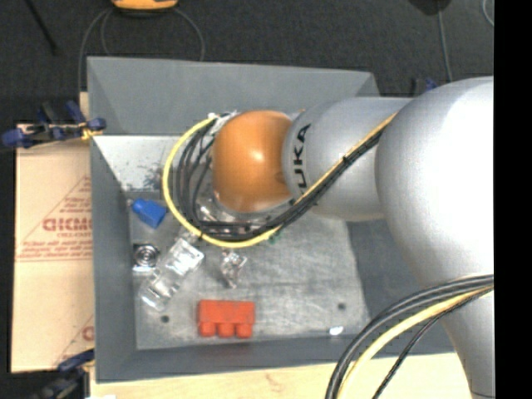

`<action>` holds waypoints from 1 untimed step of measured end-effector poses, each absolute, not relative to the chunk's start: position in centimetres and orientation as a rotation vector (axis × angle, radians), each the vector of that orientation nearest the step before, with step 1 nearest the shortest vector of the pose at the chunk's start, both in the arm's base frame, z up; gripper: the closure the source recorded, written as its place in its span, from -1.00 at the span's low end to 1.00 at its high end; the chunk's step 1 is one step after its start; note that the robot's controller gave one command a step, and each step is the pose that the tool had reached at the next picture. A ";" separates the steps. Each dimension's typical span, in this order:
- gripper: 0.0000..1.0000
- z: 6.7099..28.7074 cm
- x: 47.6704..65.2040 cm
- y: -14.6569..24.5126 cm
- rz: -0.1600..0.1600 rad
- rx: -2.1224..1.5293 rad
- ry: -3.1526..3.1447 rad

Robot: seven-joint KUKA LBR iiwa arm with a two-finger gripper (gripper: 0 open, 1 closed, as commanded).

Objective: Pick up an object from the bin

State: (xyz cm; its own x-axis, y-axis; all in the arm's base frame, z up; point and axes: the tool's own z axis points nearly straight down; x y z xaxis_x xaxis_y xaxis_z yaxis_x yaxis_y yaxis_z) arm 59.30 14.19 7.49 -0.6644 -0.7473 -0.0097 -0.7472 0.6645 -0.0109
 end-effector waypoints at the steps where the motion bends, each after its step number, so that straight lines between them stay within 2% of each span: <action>1: 1.00 7.7 59.5 14.6 -0.003 -1.278 2.843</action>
Offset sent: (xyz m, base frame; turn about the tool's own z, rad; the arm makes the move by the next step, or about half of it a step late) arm 0.0000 0.0000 0.0000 0.0000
